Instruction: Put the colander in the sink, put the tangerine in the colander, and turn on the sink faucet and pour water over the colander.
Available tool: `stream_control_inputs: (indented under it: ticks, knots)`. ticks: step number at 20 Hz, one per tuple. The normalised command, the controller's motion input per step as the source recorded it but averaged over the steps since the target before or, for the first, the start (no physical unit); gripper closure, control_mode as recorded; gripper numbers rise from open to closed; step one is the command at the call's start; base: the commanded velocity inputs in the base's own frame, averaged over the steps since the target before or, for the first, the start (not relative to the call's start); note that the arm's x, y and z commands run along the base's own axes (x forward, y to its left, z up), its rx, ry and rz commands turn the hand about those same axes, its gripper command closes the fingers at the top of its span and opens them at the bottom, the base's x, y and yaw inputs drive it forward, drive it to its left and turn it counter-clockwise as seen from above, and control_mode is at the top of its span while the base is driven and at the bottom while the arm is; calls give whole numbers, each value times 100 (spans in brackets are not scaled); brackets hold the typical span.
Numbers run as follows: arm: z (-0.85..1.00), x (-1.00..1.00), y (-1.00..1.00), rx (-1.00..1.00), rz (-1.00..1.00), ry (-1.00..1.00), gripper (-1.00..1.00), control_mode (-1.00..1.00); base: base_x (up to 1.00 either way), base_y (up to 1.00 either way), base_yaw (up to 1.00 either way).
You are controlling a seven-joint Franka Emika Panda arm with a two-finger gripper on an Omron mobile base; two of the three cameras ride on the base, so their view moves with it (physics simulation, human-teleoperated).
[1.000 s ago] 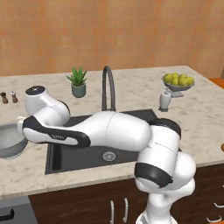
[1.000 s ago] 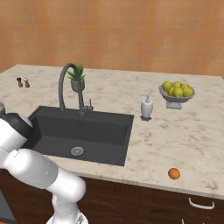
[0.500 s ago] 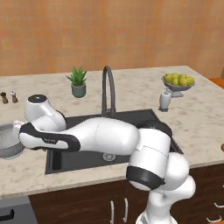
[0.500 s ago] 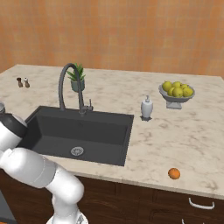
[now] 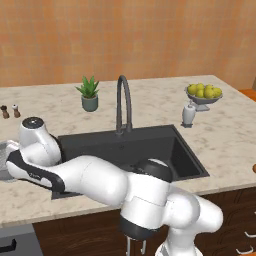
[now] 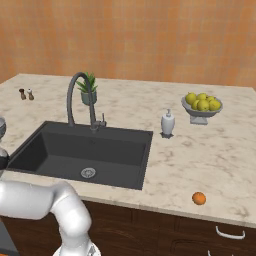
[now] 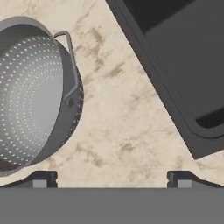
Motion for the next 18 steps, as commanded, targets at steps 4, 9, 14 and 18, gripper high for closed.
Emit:
stream_control_inputs:
  ticks: [4,9,14,18]
  knots:
    - [13,6,20,2,0,-10,-100,-100,0,0,0]
    - [-45,36,7,5,-3,0,-100,-100,0,0,0]
    - [-7,47,13,10,-3,-6,-100,-100,0,0,0]
    - [0,18,56,1,-11,-2,-100,-100,0,0,0]
